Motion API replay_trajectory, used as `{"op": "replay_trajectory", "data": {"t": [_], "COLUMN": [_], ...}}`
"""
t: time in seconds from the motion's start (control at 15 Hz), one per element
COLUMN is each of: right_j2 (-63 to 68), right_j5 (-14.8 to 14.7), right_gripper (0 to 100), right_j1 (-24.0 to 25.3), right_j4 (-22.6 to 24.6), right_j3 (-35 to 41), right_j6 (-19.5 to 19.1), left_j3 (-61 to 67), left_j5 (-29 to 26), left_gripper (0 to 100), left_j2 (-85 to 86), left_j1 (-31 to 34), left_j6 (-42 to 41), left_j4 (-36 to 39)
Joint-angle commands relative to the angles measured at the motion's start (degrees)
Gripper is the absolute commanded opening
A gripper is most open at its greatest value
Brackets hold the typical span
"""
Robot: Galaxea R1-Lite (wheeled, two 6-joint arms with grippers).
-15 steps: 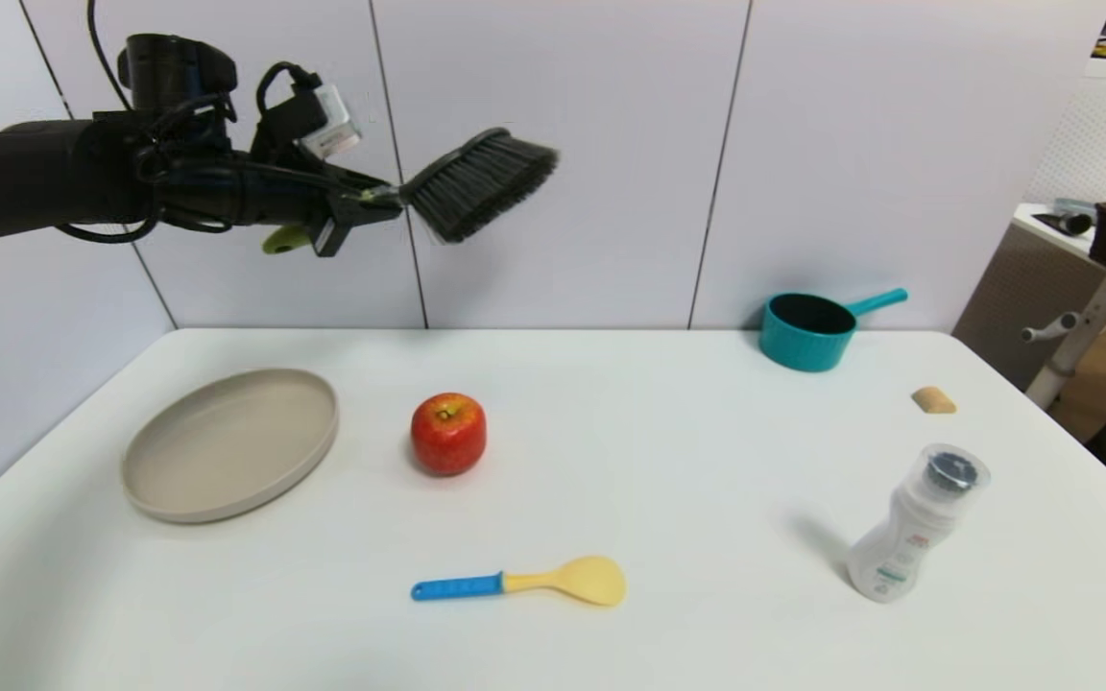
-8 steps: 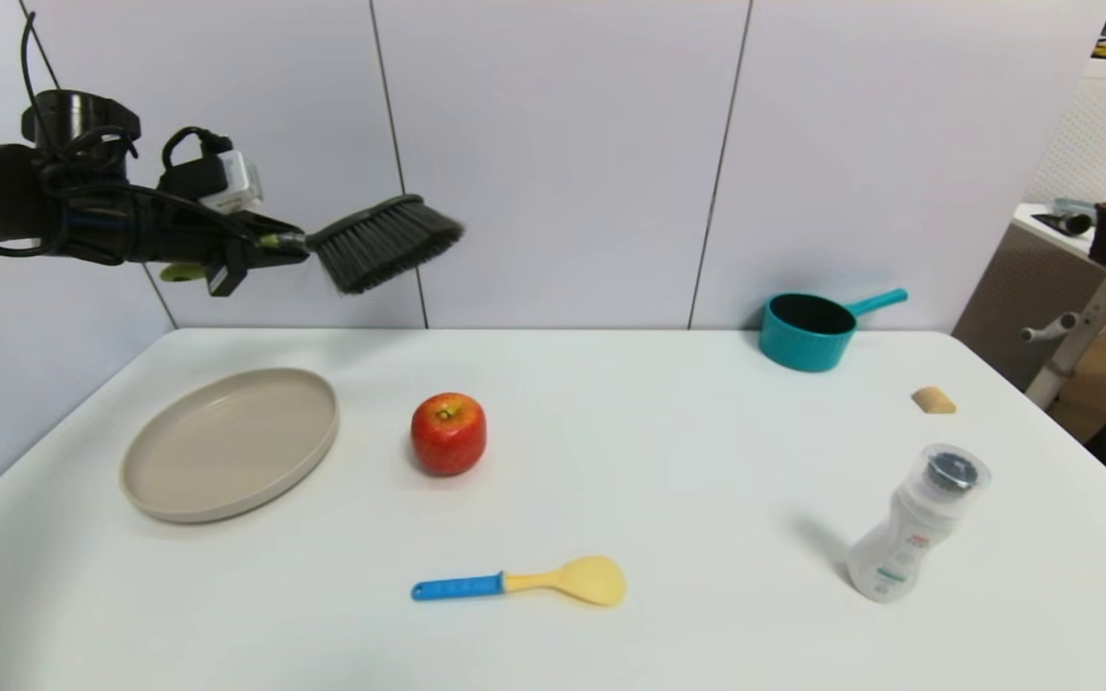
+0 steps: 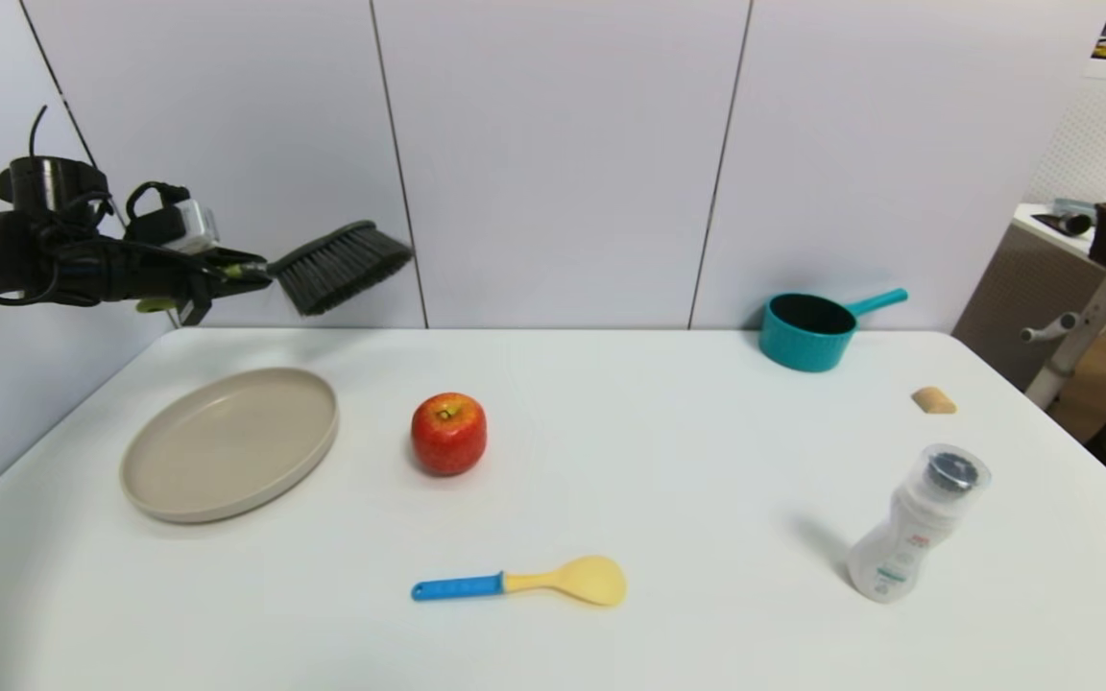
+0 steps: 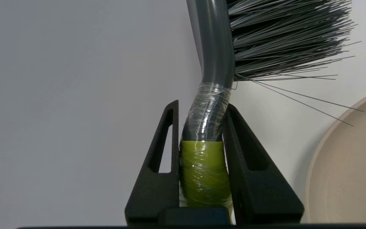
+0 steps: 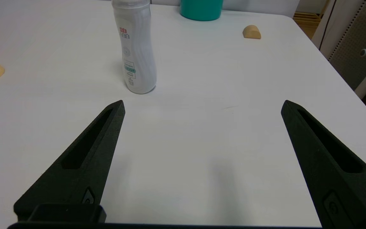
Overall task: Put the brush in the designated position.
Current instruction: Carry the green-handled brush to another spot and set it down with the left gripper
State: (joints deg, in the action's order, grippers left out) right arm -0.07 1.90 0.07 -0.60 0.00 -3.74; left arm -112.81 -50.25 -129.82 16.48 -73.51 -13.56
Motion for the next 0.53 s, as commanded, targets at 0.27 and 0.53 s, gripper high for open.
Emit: {"op": "replay_trajectory", "data": {"t": [0.27,0.53], "right_j2": [0.07,0.07], "right_j5": [0.03,0.03], "right_gripper": [100,100], "right_j1": [0.01,0.01], "right_j4": [-0.02,-0.02], "right_j3": [0.09,0.09], "right_j6": [-0.04,-0.04], "left_j3": [-0.13,-0.13], "left_j5": [-0.64,-0.64], "left_gripper": [0,0], "left_j2": [-8.08,-9.14], "left_j1": [0.04,0.04], "left_j6": [0.21,0.30], "left_j4": [3.98,4.06]}}
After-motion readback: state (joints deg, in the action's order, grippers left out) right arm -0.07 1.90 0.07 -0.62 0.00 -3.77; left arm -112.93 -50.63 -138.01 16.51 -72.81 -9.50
